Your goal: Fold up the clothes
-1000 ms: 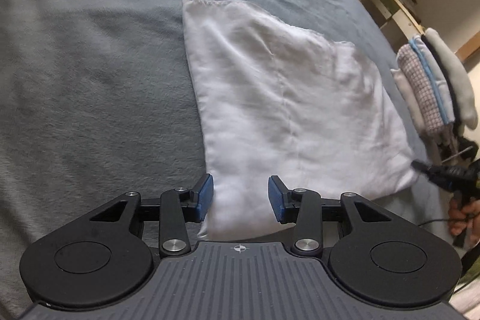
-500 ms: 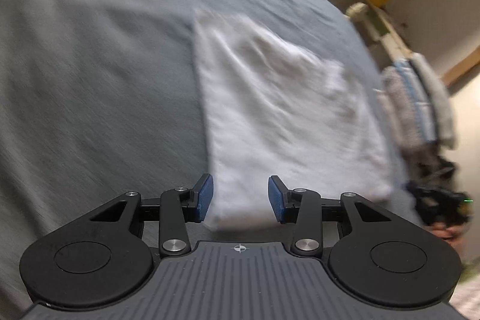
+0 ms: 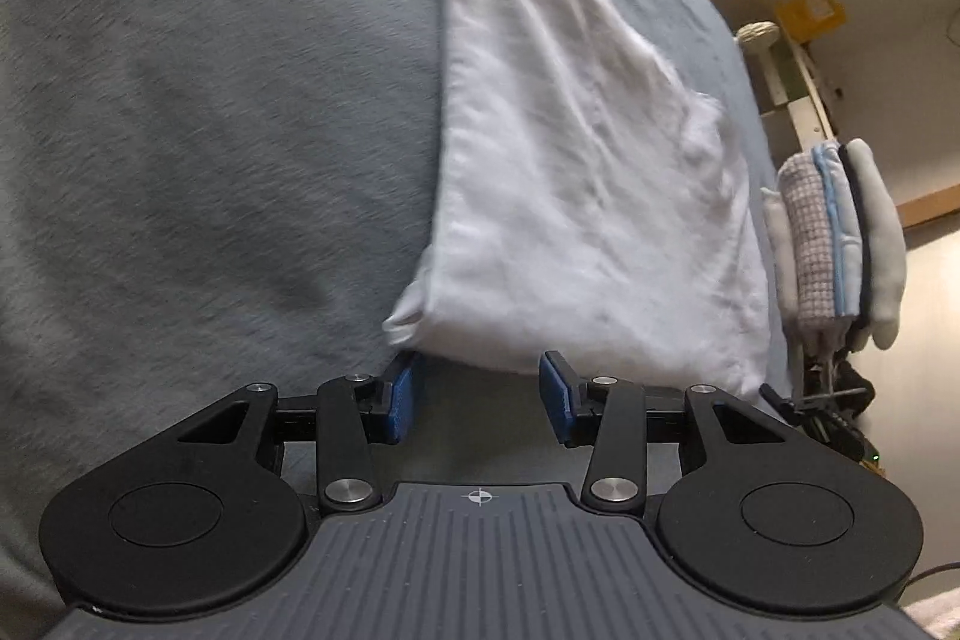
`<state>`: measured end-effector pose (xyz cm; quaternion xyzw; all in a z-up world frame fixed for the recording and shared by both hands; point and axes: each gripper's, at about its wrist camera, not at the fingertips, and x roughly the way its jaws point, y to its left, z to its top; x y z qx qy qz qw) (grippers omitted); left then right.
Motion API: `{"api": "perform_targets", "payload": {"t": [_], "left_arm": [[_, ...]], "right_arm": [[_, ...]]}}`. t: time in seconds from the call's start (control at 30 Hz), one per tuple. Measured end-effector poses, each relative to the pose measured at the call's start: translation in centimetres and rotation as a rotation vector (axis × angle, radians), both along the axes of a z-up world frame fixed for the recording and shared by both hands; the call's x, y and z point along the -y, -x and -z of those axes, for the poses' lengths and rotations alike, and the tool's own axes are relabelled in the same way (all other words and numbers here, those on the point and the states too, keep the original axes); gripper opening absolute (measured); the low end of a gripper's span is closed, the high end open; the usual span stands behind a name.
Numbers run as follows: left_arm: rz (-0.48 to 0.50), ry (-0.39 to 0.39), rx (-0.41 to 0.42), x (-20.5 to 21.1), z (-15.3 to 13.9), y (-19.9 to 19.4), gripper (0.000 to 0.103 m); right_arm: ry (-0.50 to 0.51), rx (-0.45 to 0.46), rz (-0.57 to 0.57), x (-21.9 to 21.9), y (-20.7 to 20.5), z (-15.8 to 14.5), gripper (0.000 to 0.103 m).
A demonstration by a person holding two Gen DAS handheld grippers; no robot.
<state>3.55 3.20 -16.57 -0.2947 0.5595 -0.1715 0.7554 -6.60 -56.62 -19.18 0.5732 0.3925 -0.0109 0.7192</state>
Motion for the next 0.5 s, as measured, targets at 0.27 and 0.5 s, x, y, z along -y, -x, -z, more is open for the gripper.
{"api": "perform_targets", "payload": {"t": [0.27, 0.5], "left_arm": [[0.183, -0.235, 0.246, 0.2, -8.0, 0.2, 0.042], [0.334, -0.197, 0.307, 6.0, -5.1, -1.4, 0.033]], "right_arm": [[0.277, 0.167, -0.244, -2.9, -0.7, -6.8, 0.031], [0.204, 0.183, -0.468, -9.1, -5.5, -3.8, 0.030]]}}
